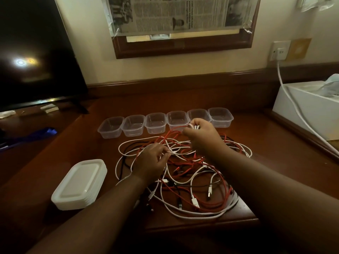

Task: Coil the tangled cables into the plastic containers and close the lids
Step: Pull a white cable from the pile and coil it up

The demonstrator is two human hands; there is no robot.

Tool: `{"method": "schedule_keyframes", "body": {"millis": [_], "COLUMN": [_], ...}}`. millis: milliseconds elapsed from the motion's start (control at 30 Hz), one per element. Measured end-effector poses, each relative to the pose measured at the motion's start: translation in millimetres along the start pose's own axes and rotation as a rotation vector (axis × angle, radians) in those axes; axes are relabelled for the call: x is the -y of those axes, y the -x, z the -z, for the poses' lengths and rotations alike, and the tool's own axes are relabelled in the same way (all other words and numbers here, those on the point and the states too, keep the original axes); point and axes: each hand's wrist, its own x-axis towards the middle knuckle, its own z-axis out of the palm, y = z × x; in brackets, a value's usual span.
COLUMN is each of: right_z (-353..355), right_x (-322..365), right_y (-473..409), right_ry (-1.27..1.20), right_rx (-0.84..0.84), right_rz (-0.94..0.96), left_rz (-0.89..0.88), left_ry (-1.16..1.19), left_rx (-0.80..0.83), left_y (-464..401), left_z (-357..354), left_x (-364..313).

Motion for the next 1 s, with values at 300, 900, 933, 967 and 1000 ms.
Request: {"method": "schedule_keyframes", "body": {"millis": [300,900,933,967,1000], "right_z": [-2.3,-5.7,-5.1,-4.5,-3.8], "right_x": [-4.9,-7.6,-5.8,-3.3,0.3], "right_y": [-6.5,0.1,3.0,5.1,6.5], "right_ry": [1.168,0.441,0.295,0.145,-0.021], "right_rx": [0.366,0.091,0.077,0.08,0.079], "right_rz": [0.05,0.221,0.212,0.191,0.159], "left_rz": [-0.084,0.196,0.208,0.217,0.227], "left_ry": [-0.099,0.2,0.217,0.231,0.25], "left_rx": [0.055,0.079,0.099,0.111,0.114], "left_y": [-7.2,-18.0,-19.9,-21.8,-23.6], "left_z": [-4.2,-17.3,-18.5,-19.3,-19.5], "left_x": [-10.3,-12.3,-11.9,-11.5,-11.1]}}
